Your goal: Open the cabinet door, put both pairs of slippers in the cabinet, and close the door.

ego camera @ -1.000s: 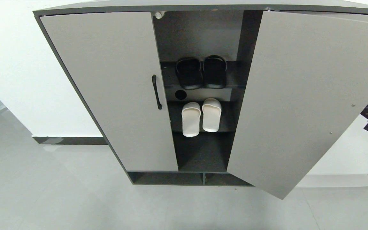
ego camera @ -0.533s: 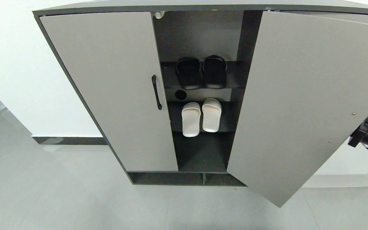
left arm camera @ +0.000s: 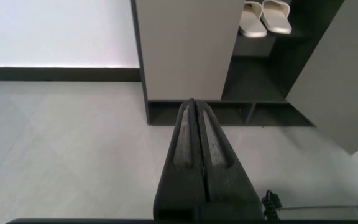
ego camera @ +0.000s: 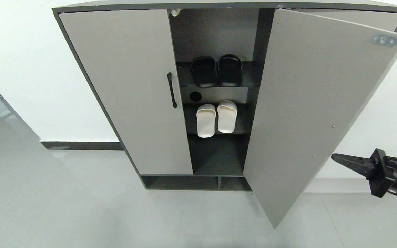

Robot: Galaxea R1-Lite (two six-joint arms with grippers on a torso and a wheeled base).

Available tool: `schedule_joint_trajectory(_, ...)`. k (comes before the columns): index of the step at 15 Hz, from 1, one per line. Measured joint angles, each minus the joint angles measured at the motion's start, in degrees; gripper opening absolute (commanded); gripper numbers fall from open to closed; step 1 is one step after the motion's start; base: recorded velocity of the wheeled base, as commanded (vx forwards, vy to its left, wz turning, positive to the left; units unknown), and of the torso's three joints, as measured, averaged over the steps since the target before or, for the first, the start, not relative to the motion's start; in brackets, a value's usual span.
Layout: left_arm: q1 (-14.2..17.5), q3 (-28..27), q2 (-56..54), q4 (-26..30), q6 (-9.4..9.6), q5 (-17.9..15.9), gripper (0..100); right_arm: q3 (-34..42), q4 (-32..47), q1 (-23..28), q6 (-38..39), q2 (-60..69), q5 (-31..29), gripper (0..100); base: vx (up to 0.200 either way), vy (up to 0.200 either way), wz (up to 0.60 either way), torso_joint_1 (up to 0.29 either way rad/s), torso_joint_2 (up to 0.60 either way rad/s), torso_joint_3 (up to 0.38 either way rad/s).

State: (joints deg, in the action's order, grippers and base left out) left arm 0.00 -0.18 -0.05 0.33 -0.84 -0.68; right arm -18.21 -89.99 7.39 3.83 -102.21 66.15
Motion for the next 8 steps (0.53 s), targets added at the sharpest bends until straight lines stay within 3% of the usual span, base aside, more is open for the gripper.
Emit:
schedule_joint_trajectory(2,0.0,0.0,0.0,0.0,-0.02,0.0,0,2.8,0.1,-7.2,-0.2,2.2,-3.1,0,0.0,0.0,0.0,0.0,0.0,0.0)
schedule_joint_trajectory(5,0.0,0.0,0.0,0.0,-0.02,0.0,0,0.4,0.1,-15.1,-0.3,1.9,-22.4,0,0.0,0.0,0.0,0.0,0.0,0.0)
schedule_joint_trajectory(8,0.0,0.0,0.0,0.0,-0.05,0.0,0,-3.9,0.1,-18.7,-0.4,-0.4,-26.7,0,0.0,0.0,0.0,0.0,0.0,0.0)
